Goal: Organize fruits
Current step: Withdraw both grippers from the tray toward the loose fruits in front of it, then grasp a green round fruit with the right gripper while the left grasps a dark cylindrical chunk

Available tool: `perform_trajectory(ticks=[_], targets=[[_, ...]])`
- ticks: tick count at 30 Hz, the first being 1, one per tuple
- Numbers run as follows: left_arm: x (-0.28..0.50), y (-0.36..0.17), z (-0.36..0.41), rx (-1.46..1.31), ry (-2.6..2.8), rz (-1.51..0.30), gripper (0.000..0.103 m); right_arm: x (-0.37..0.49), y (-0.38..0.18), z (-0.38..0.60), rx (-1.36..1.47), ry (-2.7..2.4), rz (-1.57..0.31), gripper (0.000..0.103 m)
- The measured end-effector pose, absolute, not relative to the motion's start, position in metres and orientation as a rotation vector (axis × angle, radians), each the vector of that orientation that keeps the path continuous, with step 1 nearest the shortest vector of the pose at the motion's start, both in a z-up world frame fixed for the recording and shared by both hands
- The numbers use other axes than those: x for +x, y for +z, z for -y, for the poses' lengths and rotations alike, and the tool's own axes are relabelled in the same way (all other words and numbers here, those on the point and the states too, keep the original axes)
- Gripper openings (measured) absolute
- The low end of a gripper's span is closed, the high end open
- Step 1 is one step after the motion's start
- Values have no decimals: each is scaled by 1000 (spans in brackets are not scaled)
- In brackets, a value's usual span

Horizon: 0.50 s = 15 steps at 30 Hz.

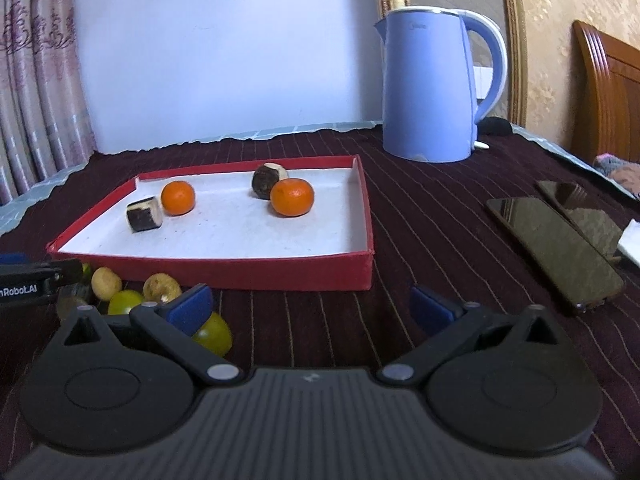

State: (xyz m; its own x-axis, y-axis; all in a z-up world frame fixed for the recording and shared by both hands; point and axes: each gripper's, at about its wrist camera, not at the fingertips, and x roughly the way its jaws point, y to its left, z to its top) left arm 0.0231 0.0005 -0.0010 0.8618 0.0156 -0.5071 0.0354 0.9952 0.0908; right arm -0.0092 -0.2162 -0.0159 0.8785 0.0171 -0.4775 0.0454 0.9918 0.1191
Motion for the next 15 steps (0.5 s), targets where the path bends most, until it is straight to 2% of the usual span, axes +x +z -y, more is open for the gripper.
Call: perform_trajectory(ticks=[15], targets=[[6, -12, -2, 116, -81, -525, 75, -23, -13, 197, -2, 71, -492, 103]])
